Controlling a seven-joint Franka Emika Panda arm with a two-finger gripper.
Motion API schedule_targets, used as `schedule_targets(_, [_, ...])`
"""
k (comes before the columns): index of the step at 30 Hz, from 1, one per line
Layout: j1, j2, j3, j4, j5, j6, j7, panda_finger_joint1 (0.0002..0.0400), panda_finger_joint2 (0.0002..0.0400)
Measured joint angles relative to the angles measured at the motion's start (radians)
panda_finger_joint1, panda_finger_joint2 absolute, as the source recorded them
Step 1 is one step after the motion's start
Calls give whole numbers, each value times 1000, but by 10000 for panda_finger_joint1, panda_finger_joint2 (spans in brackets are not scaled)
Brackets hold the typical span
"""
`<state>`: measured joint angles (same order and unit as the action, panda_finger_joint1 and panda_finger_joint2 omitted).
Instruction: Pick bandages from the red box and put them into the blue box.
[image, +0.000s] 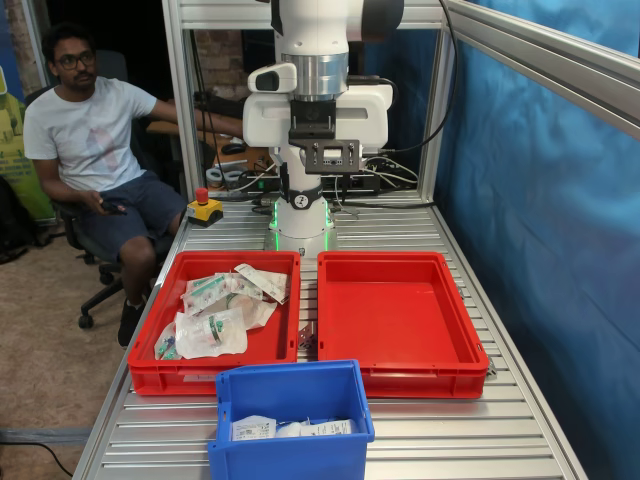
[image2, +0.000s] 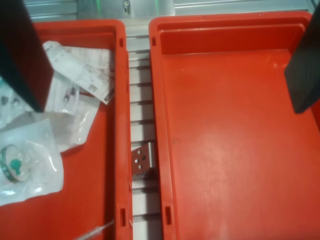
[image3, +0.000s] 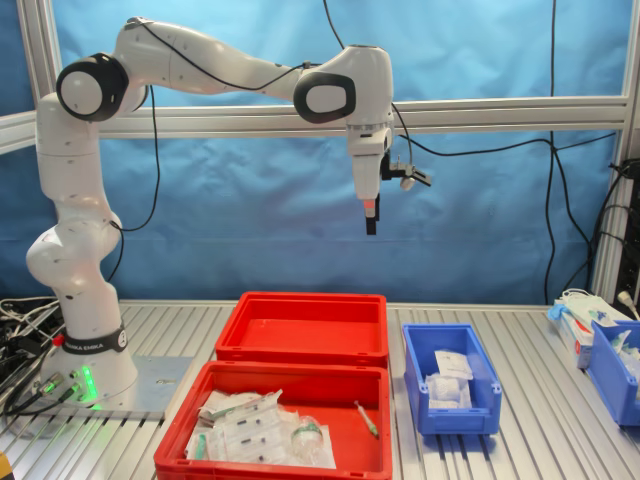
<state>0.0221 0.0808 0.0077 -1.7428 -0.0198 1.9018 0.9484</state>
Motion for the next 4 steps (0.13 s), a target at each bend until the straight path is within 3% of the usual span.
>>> schedule_targets(4, [-8,0,11,-2,0,-4,0,400,400])
